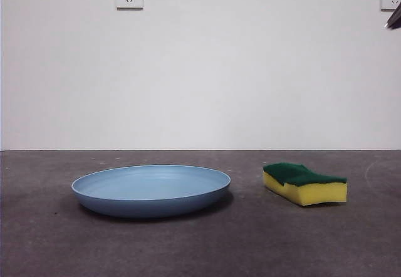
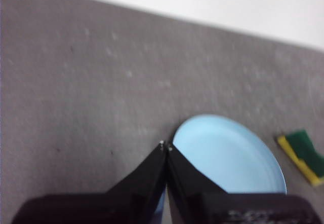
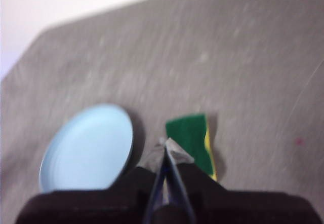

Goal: Pick up the plate,pick up the cloth,clean the plate with the cloth

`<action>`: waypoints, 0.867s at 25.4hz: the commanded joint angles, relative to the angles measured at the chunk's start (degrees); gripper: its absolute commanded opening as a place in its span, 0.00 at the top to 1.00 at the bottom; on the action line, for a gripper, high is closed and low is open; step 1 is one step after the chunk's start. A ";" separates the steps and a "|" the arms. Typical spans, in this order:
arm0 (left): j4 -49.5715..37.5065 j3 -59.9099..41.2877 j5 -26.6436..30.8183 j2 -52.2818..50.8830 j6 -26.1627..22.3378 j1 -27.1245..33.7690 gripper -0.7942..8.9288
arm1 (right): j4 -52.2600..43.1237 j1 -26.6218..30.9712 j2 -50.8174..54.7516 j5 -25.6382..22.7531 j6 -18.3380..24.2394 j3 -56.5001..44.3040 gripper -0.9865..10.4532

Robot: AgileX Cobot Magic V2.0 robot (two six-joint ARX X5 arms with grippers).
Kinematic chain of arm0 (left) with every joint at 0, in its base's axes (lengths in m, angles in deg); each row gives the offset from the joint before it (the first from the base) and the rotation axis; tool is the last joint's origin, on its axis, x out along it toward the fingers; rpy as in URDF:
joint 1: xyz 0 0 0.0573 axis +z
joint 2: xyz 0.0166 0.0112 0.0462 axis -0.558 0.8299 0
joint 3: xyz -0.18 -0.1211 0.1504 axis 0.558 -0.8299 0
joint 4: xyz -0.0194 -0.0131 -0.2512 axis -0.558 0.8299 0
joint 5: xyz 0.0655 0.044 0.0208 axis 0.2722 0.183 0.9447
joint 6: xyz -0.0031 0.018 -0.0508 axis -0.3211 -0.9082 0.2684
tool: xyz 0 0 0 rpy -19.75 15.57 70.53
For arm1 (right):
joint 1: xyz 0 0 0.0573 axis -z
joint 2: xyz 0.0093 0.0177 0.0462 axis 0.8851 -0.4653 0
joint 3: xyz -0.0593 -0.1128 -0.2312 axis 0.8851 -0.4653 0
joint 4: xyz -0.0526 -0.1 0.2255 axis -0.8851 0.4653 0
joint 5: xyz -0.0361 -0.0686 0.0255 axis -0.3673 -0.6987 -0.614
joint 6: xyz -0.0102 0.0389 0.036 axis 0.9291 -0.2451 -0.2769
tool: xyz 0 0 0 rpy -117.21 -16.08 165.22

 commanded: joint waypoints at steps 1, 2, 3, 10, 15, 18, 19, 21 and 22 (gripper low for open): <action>2.36 2.69 -3.58 5.55 -4.44 0.09 0.92 | 3.87 -0.02 -3.54 2.49 5.81 2.16 0.91; 2.56 3.30 -5.20 7.13 -4.76 0.09 0.92 | 4.61 -0.02 -4.48 3.06 6.47 2.54 0.91; 2.51 3.69 -6.99 8.61 -4.79 0.09 0.91 | 4.83 -0.02 -5.27 3.87 6.84 2.64 0.91; -2.69 4.13 -12.00 16.28 1.46 0.09 0.51 | 4.85 -0.02 -8.09 5.27 7.04 2.64 0.51; -3.06 5.95 -13.09 21.44 1.29 -1.51 0.50 | 4.85 -0.02 -8.07 5.27 6.97 2.64 0.50; -1.09 11.32 -12.59 28.52 -0.17 -4.28 0.50 | 4.83 -0.02 -8.07 5.27 6.97 2.64 0.50; -0.33 13.20 -11.08 30.93 -0.81 -5.38 0.51 | 4.83 -0.02 -8.07 5.25 6.97 2.64 0.50; 2.54 17.59 -6.32 36.48 -3.21 -8.20 0.51 | 4.83 -0.02 -8.07 5.25 6.97 2.64 0.50; 4.59 20.04 -3.43 39.52 -4.59 -9.55 0.51 | 4.85 -0.02 -8.07 5.25 6.97 2.64 0.50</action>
